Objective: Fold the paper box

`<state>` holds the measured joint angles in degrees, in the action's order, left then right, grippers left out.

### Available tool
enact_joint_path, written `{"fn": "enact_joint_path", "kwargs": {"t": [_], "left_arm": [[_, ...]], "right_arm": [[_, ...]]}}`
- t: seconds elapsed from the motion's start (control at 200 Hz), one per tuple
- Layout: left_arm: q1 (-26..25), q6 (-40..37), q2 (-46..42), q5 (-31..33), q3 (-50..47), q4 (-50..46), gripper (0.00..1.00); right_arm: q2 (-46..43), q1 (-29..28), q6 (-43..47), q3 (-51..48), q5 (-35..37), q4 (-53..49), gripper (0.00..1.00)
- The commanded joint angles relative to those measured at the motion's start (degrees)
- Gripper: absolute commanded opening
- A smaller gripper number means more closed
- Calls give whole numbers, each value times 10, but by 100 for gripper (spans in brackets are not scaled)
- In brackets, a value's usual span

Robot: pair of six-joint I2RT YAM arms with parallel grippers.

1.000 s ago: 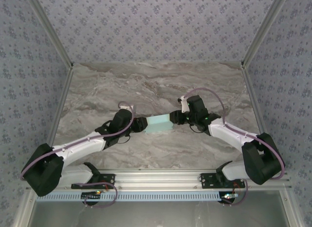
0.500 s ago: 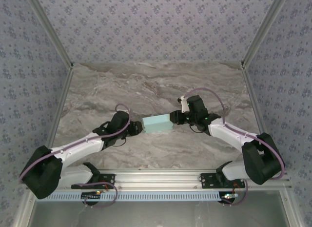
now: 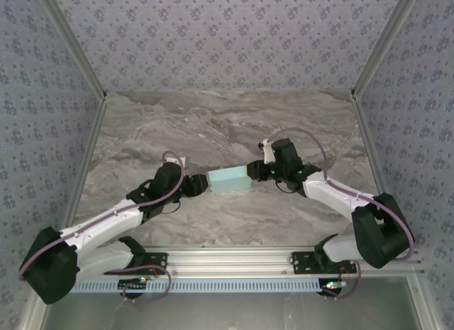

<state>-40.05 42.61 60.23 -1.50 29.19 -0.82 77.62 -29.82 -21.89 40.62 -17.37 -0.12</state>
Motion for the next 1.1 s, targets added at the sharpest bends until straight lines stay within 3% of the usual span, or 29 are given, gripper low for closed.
{"fn": "enact_joint_path", "kwargs": {"t": [0.0,0.09,0.36,0.63,0.87,1.094], "left_arm": [[3,-19,29,-28,39,25,60],[3,-20,63,-35,52,32,60],[4,-9,112,-29,47,26,38],[4,29,124,-32,-28,48,30],[4,38,129,-49,-6,71,30],[3,19,131,-45,44,51,39]], "right_arm": [[28,-6,2,-27,36,-123,30],[29,-7,3,-26,36,-124,30],[29,-5,10,-33,44,-126,27],[40,5,20,-55,18,-122,20],[61,5,15,-28,-16,-112,20],[48,6,5,8,-48,-108,30]]}}
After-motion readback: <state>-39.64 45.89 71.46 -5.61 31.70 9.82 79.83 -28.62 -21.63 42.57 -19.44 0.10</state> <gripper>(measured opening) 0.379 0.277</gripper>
